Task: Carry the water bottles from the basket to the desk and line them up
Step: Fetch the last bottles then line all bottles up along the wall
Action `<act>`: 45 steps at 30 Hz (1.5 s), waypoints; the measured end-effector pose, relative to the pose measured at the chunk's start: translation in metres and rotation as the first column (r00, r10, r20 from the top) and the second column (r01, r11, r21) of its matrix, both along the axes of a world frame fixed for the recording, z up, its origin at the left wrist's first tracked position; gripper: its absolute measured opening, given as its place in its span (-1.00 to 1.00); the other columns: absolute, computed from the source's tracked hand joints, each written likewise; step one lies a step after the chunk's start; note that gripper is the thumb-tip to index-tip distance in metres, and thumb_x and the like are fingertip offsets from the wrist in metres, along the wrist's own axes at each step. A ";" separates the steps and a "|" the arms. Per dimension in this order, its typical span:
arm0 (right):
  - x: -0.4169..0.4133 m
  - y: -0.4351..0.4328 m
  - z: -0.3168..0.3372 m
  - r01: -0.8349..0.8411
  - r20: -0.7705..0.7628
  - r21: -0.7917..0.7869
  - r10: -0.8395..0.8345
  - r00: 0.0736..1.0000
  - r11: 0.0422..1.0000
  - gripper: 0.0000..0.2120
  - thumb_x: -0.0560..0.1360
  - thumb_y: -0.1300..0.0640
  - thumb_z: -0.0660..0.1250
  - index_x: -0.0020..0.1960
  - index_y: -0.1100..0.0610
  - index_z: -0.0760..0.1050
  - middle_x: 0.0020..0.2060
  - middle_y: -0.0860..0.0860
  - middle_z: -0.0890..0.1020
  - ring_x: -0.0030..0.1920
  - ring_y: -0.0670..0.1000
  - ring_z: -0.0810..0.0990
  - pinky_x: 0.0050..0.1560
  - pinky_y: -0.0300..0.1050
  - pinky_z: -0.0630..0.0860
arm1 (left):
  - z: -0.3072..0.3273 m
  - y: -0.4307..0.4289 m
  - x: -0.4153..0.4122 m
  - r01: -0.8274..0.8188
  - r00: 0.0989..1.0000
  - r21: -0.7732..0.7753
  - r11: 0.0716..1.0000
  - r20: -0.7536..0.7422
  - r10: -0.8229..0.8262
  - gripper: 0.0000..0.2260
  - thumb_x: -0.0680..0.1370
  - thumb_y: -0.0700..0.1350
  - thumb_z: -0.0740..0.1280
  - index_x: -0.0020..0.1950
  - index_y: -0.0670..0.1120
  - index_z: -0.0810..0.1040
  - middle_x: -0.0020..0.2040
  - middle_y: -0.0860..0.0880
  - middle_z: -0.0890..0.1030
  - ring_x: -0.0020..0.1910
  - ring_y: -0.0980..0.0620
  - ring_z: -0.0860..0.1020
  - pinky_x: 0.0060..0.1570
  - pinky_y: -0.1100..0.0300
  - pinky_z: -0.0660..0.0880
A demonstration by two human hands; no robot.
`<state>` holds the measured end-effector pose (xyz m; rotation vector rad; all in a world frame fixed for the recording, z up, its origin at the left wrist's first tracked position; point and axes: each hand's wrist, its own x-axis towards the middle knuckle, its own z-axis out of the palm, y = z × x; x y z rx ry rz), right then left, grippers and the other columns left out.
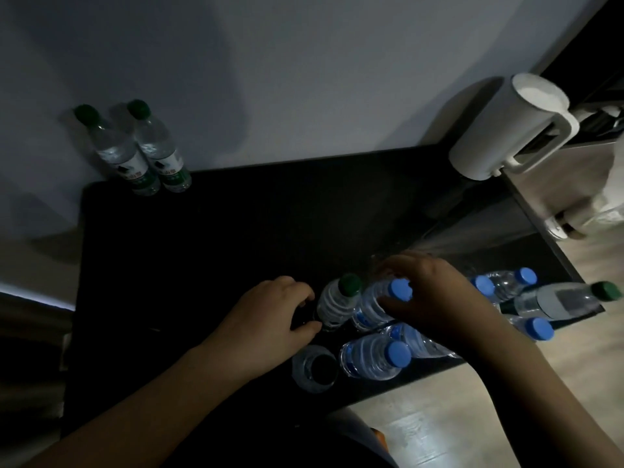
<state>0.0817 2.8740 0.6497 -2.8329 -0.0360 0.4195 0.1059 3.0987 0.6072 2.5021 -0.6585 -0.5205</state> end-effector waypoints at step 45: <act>0.086 0.019 -0.012 -0.334 0.168 0.146 0.310 0.936 0.931 -0.73 0.38 0.11 0.46 0.05 0.11 0.57 -0.02 0.03 0.55 -0.12 -0.01 0.57 -0.13 -0.11 0.59 | 0.027 0.035 0.041 -0.259 0.966 -0.134 0.957 -0.051 0.254 -0.82 0.24 -0.13 0.52 -0.18 -0.01 0.68 -0.28 0.16 0.58 -0.21 0.28 0.55 -0.34 0.47 0.43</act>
